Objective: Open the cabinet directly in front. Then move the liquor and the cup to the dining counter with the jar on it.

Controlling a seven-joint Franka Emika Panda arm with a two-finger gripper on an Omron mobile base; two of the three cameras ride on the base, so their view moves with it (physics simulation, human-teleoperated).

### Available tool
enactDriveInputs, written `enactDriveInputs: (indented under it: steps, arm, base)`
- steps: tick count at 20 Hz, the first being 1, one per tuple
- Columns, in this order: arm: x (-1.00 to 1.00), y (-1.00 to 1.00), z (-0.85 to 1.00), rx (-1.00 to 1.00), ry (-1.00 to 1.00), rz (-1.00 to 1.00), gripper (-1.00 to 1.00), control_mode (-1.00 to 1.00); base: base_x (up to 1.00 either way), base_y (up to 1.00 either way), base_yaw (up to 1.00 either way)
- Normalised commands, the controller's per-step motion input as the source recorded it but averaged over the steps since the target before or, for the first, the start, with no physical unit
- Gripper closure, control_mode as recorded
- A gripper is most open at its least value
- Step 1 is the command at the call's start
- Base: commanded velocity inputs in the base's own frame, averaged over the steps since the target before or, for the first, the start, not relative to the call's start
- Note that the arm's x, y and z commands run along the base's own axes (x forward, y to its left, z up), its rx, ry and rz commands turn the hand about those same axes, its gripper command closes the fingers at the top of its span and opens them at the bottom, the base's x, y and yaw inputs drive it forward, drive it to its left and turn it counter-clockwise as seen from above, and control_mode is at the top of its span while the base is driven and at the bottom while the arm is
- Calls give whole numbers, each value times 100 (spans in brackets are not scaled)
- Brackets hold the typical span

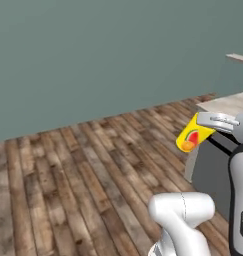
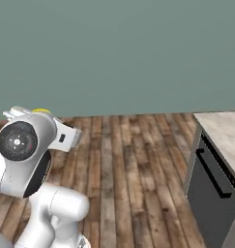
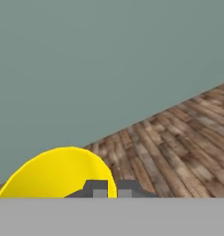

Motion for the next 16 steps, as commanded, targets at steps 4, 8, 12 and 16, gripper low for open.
enactDriveInputs:
  steps: [4, 8, 12, 16]
  arm:
    - [0, 0, 0, 0, 0, 0, 100, 100]
    - [0, 0, 0, 0, 0, 0, 100, 100]
    - [0, 0, 0, 0, 0, 0, 100, 100]
    - [0, 0, 0, 0, 0, 0, 100, 100]
  base:
    - [100, 22, -13]
    - [100, 26, -8]
    - [100, 21, -15]
    - [100, 22, -20]
